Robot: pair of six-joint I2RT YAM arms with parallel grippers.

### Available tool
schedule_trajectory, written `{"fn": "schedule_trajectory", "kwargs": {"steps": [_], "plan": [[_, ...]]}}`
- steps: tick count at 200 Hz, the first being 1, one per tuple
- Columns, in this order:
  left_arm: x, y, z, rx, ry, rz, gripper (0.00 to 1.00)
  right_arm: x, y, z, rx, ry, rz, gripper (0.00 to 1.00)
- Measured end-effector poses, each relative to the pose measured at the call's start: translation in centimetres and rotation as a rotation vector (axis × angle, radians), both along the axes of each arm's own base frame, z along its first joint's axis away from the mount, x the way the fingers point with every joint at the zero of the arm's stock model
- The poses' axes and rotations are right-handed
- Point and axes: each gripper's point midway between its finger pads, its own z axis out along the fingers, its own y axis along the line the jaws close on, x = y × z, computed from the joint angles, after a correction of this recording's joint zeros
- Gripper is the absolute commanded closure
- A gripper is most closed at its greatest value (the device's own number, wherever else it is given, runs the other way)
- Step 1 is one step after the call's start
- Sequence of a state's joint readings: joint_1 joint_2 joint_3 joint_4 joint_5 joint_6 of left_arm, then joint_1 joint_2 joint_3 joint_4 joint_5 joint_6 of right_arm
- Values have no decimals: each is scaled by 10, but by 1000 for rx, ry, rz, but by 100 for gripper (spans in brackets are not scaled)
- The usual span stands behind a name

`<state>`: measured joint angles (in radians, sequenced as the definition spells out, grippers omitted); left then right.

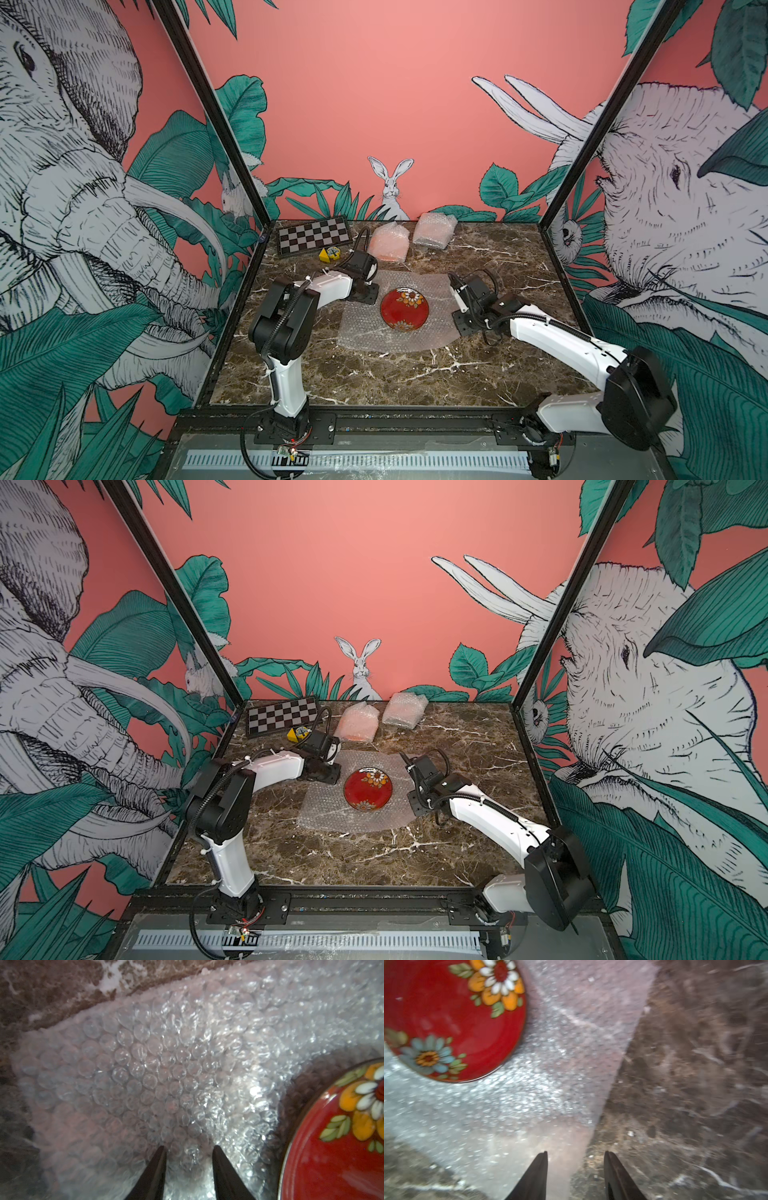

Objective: Unpack dinner plates from bubble wrap
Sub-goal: Unwrap the bubble wrap at the center of the board.

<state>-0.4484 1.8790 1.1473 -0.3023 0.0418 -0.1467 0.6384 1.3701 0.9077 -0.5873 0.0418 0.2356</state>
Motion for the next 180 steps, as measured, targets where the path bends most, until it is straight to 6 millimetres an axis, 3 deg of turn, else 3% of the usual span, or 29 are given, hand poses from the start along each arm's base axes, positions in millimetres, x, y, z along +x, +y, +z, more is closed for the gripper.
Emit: {"fn": "schedule_trajectory", "kwargs": {"steps": [35, 81, 132, 180], "plan": [[0, -1, 0, -4, 1, -2, 60, -16, 14, -30, 14, 143, 55, 54], [-2, -4, 1, -25, 11, -12, 59, -30, 16, -50, -7, 230, 71, 52], [-6, -11, 3, -63, 28, -32, 57, -33, 13, -62, -39, 261, 64, 51], [-17, -16, 9, -100, 62, -59, 55, -28, 10, -56, -49, 226, 42, 50]]}}
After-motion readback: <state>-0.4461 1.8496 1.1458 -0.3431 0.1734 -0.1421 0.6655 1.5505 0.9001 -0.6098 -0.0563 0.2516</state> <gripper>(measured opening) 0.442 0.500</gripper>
